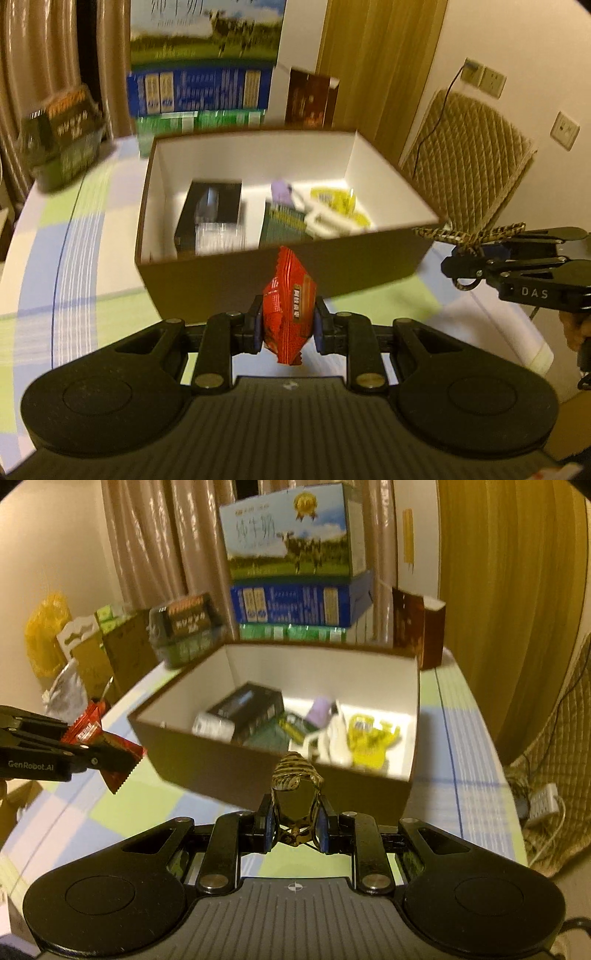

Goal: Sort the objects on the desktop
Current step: 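Lift and carry the red wrapper and wire clip with both tools over the box, then lower the red wrapper into the box and open left tool while right releases clip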

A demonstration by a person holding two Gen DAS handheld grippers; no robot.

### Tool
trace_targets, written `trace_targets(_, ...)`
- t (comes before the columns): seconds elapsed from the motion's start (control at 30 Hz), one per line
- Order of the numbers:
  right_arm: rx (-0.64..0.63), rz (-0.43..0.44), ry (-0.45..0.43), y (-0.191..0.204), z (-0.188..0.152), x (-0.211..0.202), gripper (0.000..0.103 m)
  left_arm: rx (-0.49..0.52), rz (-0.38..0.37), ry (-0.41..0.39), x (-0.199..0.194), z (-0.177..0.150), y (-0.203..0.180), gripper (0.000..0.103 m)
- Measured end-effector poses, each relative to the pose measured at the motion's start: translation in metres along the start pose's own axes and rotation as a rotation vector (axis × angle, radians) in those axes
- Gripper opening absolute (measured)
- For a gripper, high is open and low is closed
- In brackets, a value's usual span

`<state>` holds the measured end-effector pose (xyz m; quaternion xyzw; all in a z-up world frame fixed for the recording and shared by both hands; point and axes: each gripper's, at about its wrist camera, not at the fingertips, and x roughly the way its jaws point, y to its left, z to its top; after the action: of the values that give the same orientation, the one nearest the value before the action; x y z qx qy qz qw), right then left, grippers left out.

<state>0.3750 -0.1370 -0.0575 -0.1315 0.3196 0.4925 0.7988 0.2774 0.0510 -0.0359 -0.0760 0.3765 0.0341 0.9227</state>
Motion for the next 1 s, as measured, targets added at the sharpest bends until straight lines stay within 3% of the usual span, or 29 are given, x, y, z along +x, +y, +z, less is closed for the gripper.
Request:
trace_targets(0.17, 0.010, -0.027, -0.029, -0.008, 0.024, 0.012, 0.020, 0.016, -0.010, -0.056, 0.002, 0.024, 0.000, 0.021)
trace_targets(0.4, 0.054, -0.091, -0.023, -0.029, 0.056, 0.054, 0.020, 0.027, -0.014, -0.064, 0.033, 0.057, 0.007, 0.021)
trace_targets(1.0, 0.060, -0.177, 0.149, -0.070, 0.097, 0.176, 0.020, 0.094, 0.015, 0.120, 0.179, 0.131, 0.028, 0.021)
